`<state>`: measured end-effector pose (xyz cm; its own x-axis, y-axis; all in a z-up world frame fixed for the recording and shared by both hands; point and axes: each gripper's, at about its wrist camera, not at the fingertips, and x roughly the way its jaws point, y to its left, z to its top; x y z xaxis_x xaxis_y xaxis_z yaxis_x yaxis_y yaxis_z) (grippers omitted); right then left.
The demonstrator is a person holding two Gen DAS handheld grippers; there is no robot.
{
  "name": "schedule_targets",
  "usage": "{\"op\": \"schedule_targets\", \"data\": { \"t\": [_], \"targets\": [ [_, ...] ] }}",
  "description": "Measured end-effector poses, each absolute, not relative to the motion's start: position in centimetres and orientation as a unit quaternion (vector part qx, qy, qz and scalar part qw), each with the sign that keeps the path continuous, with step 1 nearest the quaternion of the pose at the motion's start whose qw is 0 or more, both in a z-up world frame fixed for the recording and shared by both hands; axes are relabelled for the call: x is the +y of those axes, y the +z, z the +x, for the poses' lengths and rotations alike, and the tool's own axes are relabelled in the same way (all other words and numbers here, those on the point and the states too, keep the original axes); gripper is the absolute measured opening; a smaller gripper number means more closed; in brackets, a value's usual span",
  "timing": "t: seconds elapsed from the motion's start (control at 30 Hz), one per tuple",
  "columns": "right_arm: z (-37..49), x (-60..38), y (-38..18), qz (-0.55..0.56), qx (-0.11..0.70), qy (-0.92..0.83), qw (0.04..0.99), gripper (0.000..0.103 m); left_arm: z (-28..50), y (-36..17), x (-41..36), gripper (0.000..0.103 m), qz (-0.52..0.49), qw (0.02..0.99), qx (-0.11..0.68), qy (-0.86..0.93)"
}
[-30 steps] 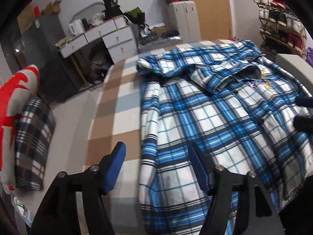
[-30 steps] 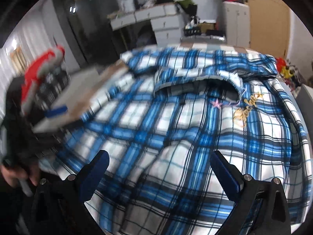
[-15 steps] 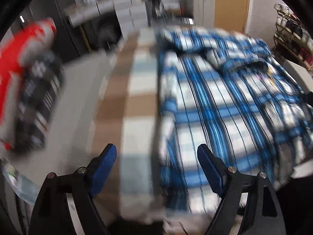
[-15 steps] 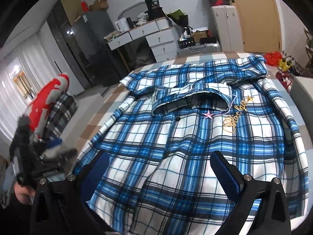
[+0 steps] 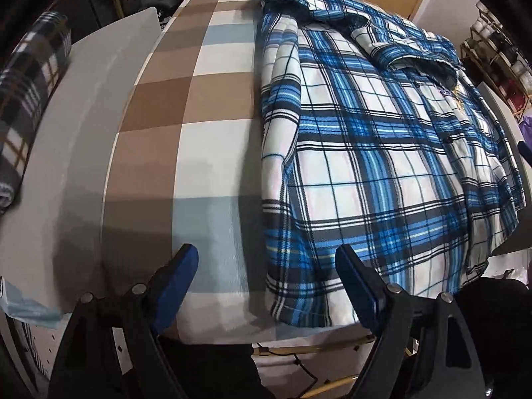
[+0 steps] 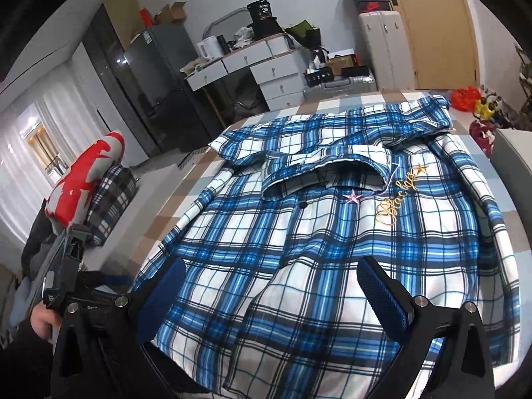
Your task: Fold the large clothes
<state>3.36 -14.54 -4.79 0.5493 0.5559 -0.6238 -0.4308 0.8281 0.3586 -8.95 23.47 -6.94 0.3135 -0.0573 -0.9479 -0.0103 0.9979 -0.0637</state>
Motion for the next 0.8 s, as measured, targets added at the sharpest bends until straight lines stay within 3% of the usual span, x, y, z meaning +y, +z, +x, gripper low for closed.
{"op": "schedule_targets", "data": {
  "t": [0.17, 0.23, 0.27, 0.3, 0.5, 0.8],
  "targets": [
    [3.4, -14.5, -4.8, 0.08, 0.381, 0.281, 0.877, 0.103, -7.7, -7.2, 22.7, 0.078, -0.027, 0.808, 0.586, -0.054],
    [3.3, -14.4, -4.7, 0.074, 0.379, 0.281, 0.879, 0.103, -7.3, -7.0, 22.3, 0.05, -0.014, 0.813, 0.58, -0.056],
    [3.2, -14.4, -4.7, 0.069, 0.378, 0.28, 0.88, 0.103, -7.1, -6.8, 22.1, 0.016, -0.003, 0.812, 0.581, -0.053],
    [3.1, -14.3, -4.7, 0.065, 0.377, 0.279, 0.881, 0.103, -6.7, -6.9, 21.9, 0.0, -0.003, 0.804, 0.59, -0.066],
    [2.8, -13.7, -4.9, 0.048, 0.375, 0.282, 0.882, 0.103, -4.9, -6.1, 22.8, 0.0, -0.109, 0.775, 0.612, -0.117],
    [-0.2, -9.3, -4.9, 0.04, 0.35, 0.368, 0.86, 0.103, -5.0, -1.4, 22.6, 0.0, -0.228, 0.764, 0.574, -0.186]
  ]
}}
